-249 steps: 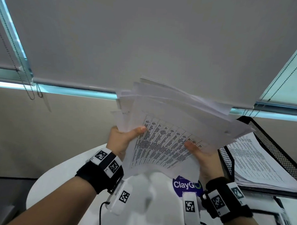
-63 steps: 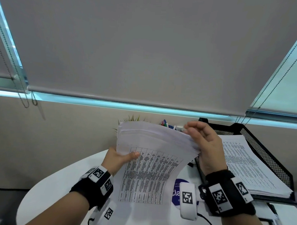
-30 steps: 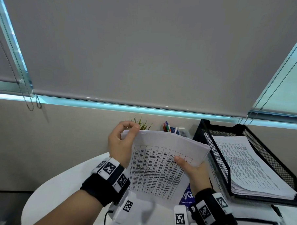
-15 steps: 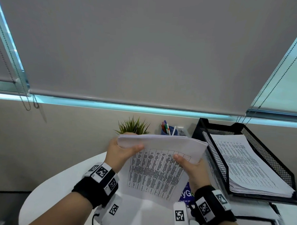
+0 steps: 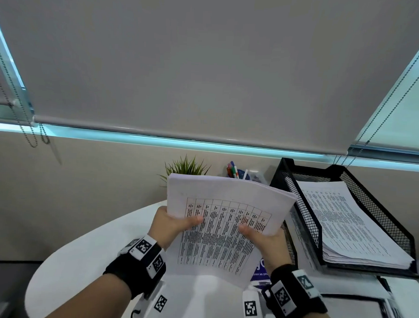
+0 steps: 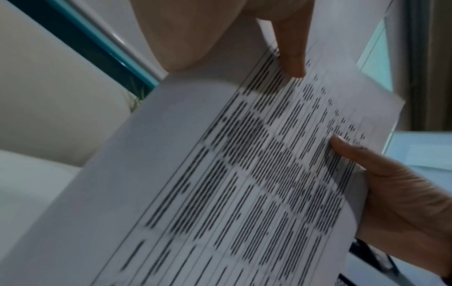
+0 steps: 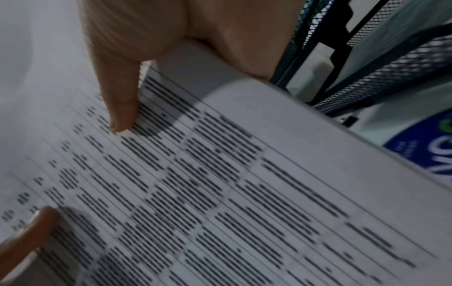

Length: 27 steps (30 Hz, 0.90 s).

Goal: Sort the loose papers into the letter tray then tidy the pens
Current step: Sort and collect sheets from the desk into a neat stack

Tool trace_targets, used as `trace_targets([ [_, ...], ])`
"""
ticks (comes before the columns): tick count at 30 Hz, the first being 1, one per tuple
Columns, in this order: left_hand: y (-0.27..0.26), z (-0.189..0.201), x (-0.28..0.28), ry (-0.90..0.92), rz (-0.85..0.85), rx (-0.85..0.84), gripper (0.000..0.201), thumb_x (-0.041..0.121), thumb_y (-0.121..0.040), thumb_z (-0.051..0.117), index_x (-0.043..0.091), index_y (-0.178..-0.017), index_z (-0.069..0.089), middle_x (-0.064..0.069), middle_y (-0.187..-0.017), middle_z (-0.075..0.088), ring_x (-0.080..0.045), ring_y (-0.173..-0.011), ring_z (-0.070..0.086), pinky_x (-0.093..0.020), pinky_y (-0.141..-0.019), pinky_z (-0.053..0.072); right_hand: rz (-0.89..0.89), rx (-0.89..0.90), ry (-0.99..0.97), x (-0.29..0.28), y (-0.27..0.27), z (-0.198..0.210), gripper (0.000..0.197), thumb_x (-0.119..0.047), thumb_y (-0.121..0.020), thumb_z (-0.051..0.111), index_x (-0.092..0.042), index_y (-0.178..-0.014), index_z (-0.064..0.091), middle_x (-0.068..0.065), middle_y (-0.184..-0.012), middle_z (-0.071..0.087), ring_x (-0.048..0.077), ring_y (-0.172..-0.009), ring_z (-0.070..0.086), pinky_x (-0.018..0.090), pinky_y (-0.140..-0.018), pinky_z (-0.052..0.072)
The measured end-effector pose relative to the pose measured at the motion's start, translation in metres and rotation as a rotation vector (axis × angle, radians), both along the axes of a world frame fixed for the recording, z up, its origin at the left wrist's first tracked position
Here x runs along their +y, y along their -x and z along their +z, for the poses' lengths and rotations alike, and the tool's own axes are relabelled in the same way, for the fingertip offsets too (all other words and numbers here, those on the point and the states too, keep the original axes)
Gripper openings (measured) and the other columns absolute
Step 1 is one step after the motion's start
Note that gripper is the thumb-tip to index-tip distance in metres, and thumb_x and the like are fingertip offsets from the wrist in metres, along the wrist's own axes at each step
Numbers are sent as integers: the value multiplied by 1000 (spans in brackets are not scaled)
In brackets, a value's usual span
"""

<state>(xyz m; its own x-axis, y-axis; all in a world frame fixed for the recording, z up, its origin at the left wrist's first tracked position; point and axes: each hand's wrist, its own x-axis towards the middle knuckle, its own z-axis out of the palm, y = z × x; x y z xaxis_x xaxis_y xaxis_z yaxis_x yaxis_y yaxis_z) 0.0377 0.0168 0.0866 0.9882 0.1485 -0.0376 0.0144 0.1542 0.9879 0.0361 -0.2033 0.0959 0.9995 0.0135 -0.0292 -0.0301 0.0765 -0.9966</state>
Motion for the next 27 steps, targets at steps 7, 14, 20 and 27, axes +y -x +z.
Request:
trace_targets([
  [7,4,-54,-4,-69,23,135,26,0,-62,83,16,-77,69,3,-72,74,-13,-76,71,-17,-61,55,-10,167,57,0,14,-42,40,-1,-72,76,-30,-80,50,-8,-91,63,5,-82,58,26,-86,40],
  [14,-2,-49,-7,-159,9,70,17,7,-69,80,18,-76,69,13,-63,71,1,-63,68,-9,-55,50,-61,231,135,-6,10,-49,27,-27,-74,78,-22,-82,54,-5,-86,64,11,-85,60,23,-78,45],
  [20,6,-59,-10,-254,-77,105,14,14,-79,73,24,-81,64,13,-78,68,-6,-79,64,-16,-67,46,-78,194,105,-14,26,-63,35,-29,-80,72,-26,-112,56,-9,-112,65,13,-109,59,35,-102,39],
  [27,16,-85,-32,-334,-207,217,26,14,-86,65,14,-111,57,-4,-105,63,-21,-100,59,-31,-92,45,-231,259,170,-40,50,-96,27,-11,-93,56,-7,-120,60,3,-114,67,20,-107,60,34,-94,45],
])
